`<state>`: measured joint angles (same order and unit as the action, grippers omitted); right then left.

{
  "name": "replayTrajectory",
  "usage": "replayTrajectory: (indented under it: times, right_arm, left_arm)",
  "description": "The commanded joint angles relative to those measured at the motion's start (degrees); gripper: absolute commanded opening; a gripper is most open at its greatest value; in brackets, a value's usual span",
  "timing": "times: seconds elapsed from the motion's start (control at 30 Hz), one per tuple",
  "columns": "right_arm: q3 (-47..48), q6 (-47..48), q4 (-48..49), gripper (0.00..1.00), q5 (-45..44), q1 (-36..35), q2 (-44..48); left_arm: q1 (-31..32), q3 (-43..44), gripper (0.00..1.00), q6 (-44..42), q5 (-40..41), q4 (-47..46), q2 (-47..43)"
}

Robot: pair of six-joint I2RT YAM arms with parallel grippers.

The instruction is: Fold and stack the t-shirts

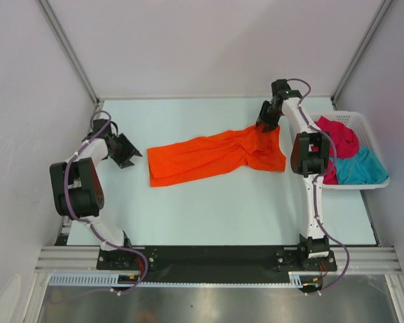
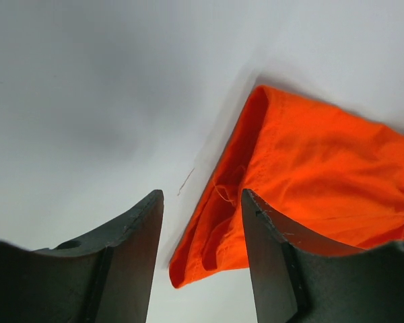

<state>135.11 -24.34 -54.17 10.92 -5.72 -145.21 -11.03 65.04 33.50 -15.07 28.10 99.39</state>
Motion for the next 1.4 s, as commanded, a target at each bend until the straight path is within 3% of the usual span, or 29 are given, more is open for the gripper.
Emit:
replayTrajectory:
  times: [0.0, 0.27, 0.6, 0.83, 1.37]
  right_arm:
    - [-0.8, 3.2, -0.4, 0.45, -3.4, -3.4, 11.3]
    - [-14.9, 5.2, 1.8, 0.45, -6.4, -7.4, 24.7]
    - [-26.3, 6.6, 3.8, 0.46, -8.4, -10.3, 27.7]
    - [-27.7, 6.6, 4.6, 0.45, -9.3, -11.8, 27.3]
    - [-26.4, 7.3, 2.8, 0.45, -10.8, -13.4, 26.3]
  left_arm:
    - [2.9, -2.2, 0.56, 2.4, 1.3, -3.1, 1.6]
    - [5.8, -6.4, 0.56, 4.7, 1.9, -7.0, 2.5]
    - [6.4, -11.6, 0.56, 7.2, 8.5, -7.4, -5.7]
    - [7.2, -16.6, 0.52, 9.8, 12.7, -10.6, -13.7]
    - [10.5, -18.8, 0.49, 11.7, 12.2, -16.3, -7.7]
